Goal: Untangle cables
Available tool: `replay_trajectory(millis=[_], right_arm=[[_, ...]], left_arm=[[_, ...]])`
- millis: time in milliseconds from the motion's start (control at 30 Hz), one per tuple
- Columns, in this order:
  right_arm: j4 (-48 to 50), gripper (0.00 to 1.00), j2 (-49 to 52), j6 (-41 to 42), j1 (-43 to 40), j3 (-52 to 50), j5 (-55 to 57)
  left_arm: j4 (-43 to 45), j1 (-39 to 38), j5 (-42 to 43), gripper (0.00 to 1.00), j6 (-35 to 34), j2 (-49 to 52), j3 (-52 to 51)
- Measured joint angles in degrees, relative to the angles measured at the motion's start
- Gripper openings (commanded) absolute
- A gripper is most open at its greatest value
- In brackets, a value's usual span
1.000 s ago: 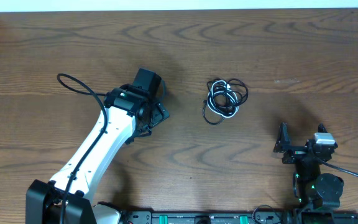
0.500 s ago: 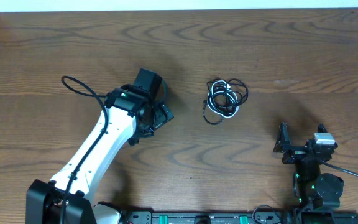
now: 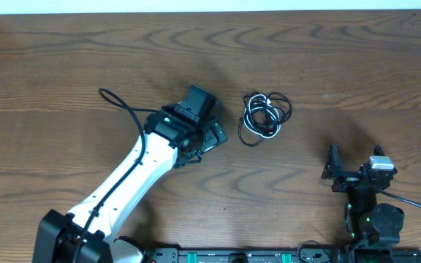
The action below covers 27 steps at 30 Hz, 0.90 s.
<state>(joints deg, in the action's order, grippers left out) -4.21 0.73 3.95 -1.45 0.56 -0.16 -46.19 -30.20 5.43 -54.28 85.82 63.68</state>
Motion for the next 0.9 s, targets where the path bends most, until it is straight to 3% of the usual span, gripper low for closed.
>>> replay_trajectory(millis=[167, 500, 567, 667, 733, 900], right_arm=[[0.00, 0.99, 0.00, 0.00, 0.00, 0.00, 0.02], [0.00, 0.99, 0.00, 0.00, 0.00, 0.00, 0.02], [0.02, 0.99, 0.00, 0.00, 0.00, 0.00, 0.00], [0.02, 0.99, 0.00, 0.00, 0.00, 0.00, 0.02], [0.00, 0.99, 0.00, 0.00, 0.00, 0.00, 0.00], [0.00, 0.99, 0.00, 0.00, 0.00, 0.00, 0.00]], left_arm=[[1.25, -2.91, -2.08, 0.98, -2.14, 0.50, 0.00], [20.76, -9.46, -1.88, 1.00, -4.22, 8.61, 0.00], [24.90, -10.78, -1.66, 0.88, -4.31, 10.95, 0.00], [30.51, -12.48, -1.38, 0.61, -4.33, 15.04, 0.00], [33.11, -13.38, -1.22, 0.48, -4.20, 17.75, 0.00], [34.18, -14.60, -1.11, 0.12, -4.46, 23.52, 0.00]])
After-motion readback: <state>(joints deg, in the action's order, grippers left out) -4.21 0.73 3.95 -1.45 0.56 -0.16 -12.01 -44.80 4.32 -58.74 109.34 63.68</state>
